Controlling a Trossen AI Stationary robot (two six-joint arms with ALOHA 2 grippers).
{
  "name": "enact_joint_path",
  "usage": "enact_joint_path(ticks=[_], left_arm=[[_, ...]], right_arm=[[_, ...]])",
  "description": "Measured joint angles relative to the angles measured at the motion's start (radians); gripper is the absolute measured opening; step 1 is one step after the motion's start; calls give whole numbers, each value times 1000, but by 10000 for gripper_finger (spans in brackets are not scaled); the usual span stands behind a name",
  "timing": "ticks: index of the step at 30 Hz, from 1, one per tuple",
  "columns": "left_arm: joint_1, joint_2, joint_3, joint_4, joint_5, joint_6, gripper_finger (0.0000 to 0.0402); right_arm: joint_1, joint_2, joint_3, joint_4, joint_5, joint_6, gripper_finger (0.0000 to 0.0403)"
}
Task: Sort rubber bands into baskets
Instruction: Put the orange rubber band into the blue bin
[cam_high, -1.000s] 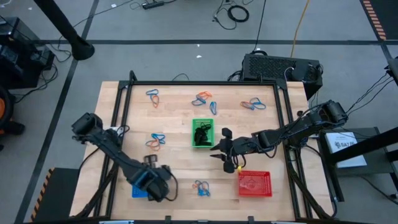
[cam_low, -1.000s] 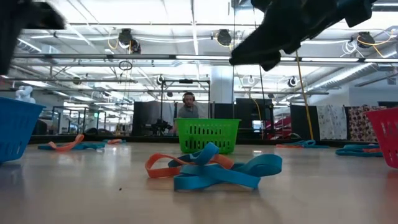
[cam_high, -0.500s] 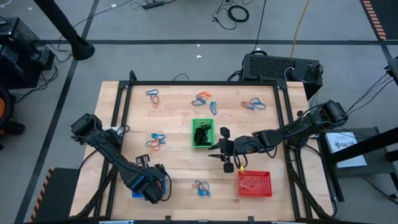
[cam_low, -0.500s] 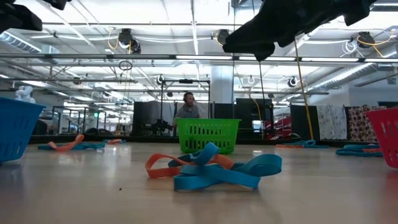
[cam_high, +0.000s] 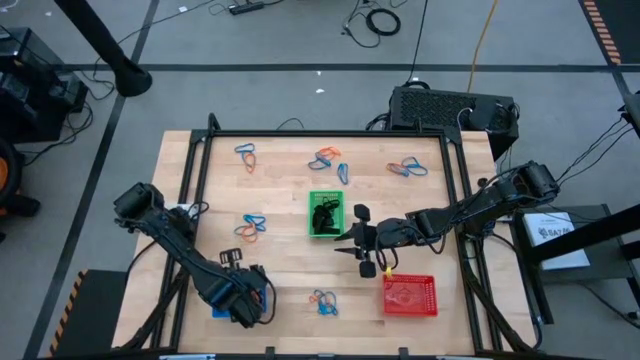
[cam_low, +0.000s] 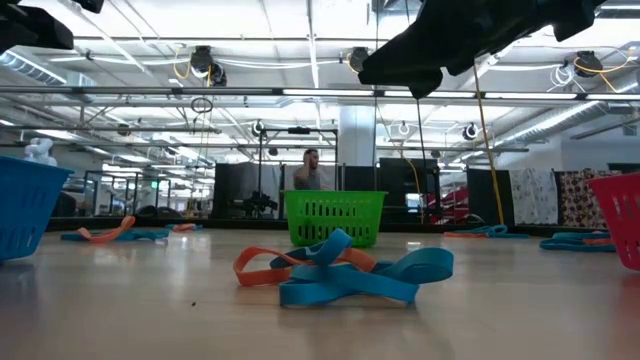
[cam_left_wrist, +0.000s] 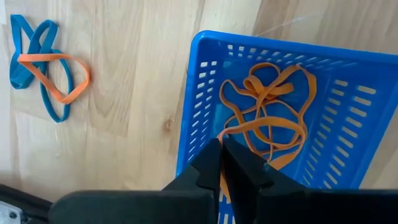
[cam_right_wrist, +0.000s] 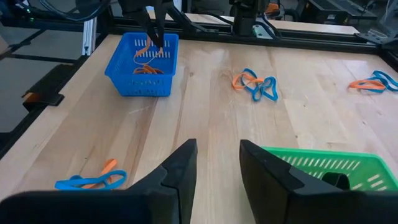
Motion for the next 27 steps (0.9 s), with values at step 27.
enact_joint_path(ticks=[27], left_arm=[[291,-4,0,-102,-278,366,99]], right_arm=[[0,0,0,-16,0,5,114]])
